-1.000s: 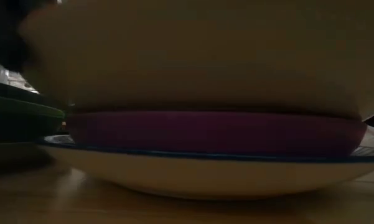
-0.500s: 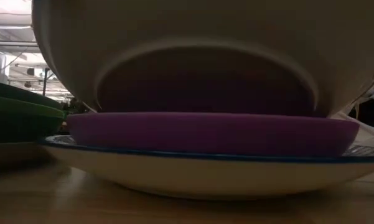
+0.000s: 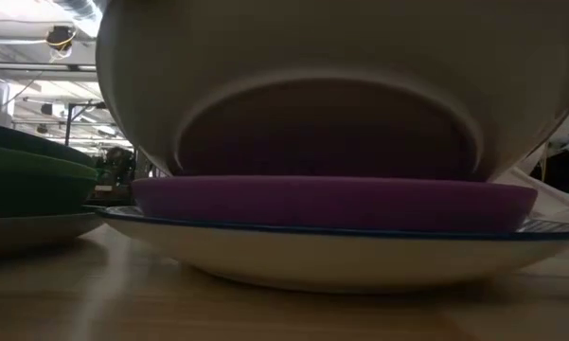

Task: Sort dishes
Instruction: Put the orange plate into the dish rack

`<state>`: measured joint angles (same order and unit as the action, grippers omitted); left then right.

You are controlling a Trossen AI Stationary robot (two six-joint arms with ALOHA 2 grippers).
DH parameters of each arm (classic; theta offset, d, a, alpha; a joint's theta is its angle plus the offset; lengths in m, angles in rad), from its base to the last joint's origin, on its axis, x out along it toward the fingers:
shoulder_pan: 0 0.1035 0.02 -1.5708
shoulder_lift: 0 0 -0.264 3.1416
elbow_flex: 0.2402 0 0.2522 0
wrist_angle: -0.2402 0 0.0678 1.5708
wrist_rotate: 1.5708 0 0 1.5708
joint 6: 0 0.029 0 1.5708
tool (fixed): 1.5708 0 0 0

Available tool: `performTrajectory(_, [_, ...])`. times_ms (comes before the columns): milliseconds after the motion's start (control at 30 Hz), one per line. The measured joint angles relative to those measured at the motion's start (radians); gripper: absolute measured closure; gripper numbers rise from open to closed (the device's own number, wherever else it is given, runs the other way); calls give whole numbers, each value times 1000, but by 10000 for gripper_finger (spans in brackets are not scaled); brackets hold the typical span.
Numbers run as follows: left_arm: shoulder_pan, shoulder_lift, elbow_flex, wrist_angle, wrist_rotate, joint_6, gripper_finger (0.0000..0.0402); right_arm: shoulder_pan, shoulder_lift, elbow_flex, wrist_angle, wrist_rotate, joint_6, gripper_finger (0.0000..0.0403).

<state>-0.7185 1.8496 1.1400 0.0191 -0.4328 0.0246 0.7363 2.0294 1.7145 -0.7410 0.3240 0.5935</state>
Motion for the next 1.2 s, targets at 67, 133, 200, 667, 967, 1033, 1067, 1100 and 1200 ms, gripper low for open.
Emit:
performTrajectory(67, [0,0,0,1,0,0,400,-6,19,0,0,-2,0,246])
performTrajectory(133, [0,0,0,1,0,0,400,-7,38,0,1,-8,0,246])
performTrajectory(200, [0,0,0,1,0,0,400,-10,51,-1,8,-10,0,246])
performTrajectory(667, [0,0,0,18,0,0,399,-28,98,-1,14,27,-1,257])
performTrajectory(967, [0,-2,0,17,-7,37,394,-30,95,0,31,51,-85,337])
performTrajectory(1033, [-1,-2,0,14,-6,63,390,-30,95,0,37,50,-100,341])
performTrajectory(1067, [-1,-2,0,12,-5,73,387,-30,95,0,39,50,-100,341])
performTrajectory(1100, [-1,-2,0,12,-3,87,384,-31,95,0,41,49,-100,340])
performTrajectory(1200, [1,-2,0,19,-1,89,371,-33,95,0,61,47,-101,333])
